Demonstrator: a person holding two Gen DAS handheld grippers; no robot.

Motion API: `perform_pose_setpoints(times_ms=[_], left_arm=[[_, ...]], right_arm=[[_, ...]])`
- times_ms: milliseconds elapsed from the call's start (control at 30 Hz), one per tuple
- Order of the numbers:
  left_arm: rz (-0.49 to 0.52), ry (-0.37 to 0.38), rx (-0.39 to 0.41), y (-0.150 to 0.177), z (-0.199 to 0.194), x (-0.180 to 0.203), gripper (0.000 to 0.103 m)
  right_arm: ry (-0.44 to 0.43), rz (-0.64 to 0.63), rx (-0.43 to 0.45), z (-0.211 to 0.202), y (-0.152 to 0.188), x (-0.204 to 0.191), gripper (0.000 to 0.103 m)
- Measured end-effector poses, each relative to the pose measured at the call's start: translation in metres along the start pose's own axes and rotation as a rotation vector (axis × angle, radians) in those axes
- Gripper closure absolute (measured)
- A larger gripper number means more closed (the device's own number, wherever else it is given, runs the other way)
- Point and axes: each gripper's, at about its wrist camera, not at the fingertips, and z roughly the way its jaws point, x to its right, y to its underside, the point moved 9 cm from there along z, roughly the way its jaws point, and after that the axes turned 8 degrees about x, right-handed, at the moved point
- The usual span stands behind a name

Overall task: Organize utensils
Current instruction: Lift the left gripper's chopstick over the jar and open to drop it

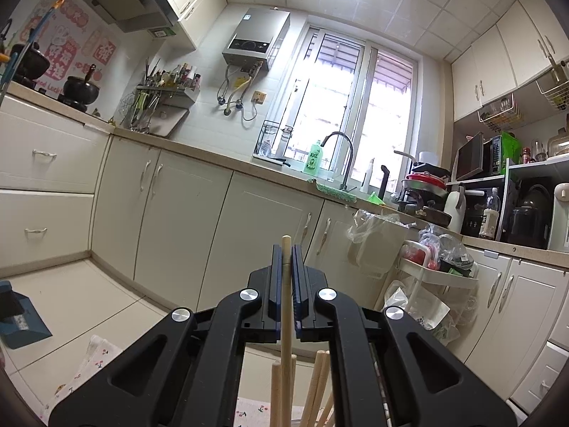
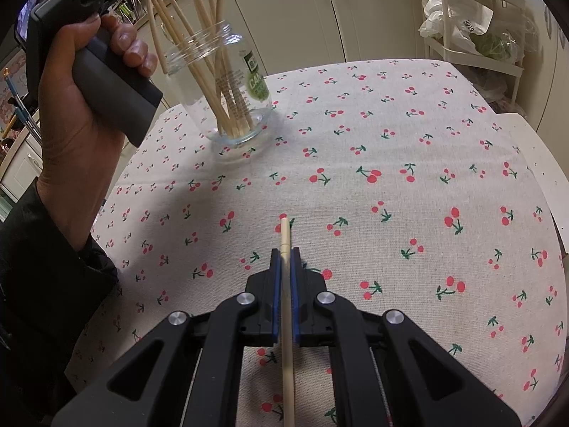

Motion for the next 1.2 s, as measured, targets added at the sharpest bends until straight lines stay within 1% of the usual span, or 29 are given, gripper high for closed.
perform_pose_setpoints(times_ms=[100,267,333,400,500,567,633,733,933,1067,1200], left_arm=[[-0.004,0.001,-0.012,0.006,-0.003,-0.004,0.098],[-0.017,0.002,-0.01,0.005,-0.006,-0.006,0.098],[-0.043,0.003,0.002,-0.004,-0.006,-0.008,0.098],[-0.071,0.008,0.033,-0.018,-0.007,-0.007,0.098],[-0.091,0.014,0.077,-0.037,-0.006,-0.003,0.098],[-0.094,0.015,0.086,-0.042,-0.001,0.0,0.098],[-0.092,0.014,0.081,-0.037,0.005,0.003,0.098],[-0.076,0.016,0.048,-0.02,0.009,0.007,0.098],[-0.022,0.017,0.018,-0.001,0.003,0.009,0.097],[0.027,0.014,0.033,-0.003,-0.001,0.012,0.097],[0.031,0.002,0.047,-0.011,0.002,0.01,0.097]], right_arm=[[-0.001,0.002,0.0,0.0,0.0,0.0,0.097],[-0.003,0.005,0.0,0.0,0.0,0.0,0.097],[-0.004,0.007,0.0,0.0,0.0,0.0,0.097],[-0.006,0.009,0.0,-0.001,0.0,0.001,0.097],[-0.008,0.012,-0.001,-0.001,0.0,0.001,0.097],[-0.008,0.012,-0.002,-0.001,0.0,0.001,0.097],[-0.009,0.012,-0.002,-0.001,0.0,0.001,0.097],[-0.011,0.013,-0.003,-0.001,0.0,0.002,0.097],[-0.012,0.013,-0.005,0.0,0.0,0.001,0.097],[-0.011,0.015,-0.005,0.001,0.0,0.001,0.097],[-0.016,0.027,-0.005,0.0,-0.001,0.003,0.097]])
